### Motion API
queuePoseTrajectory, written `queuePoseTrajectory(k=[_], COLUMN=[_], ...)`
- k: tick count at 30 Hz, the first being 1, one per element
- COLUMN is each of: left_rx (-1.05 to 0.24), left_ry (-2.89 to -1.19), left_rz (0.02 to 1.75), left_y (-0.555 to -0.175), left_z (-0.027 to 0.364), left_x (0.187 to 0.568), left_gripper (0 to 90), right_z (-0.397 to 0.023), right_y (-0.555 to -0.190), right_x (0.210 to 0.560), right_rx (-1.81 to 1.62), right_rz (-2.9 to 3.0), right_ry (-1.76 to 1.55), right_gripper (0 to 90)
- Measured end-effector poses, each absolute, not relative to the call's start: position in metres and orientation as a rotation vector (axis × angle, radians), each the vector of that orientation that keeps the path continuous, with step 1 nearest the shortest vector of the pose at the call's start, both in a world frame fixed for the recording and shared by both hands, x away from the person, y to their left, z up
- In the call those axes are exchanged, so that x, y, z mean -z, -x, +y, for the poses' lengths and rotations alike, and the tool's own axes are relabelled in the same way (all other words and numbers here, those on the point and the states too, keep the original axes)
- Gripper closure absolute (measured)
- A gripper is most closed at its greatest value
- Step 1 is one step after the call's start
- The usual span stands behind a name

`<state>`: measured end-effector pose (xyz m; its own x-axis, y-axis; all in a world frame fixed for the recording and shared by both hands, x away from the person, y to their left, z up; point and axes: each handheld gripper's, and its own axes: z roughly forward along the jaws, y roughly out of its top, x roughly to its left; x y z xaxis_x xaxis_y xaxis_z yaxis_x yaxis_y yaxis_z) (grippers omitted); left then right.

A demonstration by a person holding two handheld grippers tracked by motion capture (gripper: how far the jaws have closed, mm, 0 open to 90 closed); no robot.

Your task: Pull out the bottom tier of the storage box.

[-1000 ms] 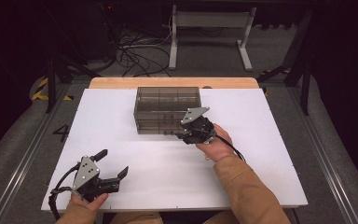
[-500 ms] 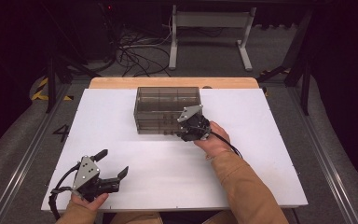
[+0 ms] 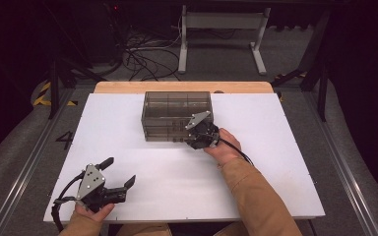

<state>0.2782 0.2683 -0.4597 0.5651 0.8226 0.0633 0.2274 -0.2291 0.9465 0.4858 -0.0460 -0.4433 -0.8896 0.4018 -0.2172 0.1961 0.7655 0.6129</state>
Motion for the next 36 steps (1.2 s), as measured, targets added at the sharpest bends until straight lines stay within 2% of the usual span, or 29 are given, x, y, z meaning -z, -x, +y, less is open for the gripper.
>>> queuePoseTrajectory(k=[17, 36], left_rx=[-0.714, -0.719], left_ry=[-1.755, -1.758], left_rz=[0.87, 0.867], left_y=[-0.278, -0.278], left_z=[0.268, 0.267], left_x=[0.46, 0.46], left_gripper=[9.7, 9.7], right_z=[-0.048, -0.051], right_y=[-0.478, -0.464], right_x=[0.438, 0.436], right_rx=[-0.828, -0.792], right_rz=[2.721, 2.844], right_ry=[-0.513, -0.468], right_gripper=[70.6, 73.5])
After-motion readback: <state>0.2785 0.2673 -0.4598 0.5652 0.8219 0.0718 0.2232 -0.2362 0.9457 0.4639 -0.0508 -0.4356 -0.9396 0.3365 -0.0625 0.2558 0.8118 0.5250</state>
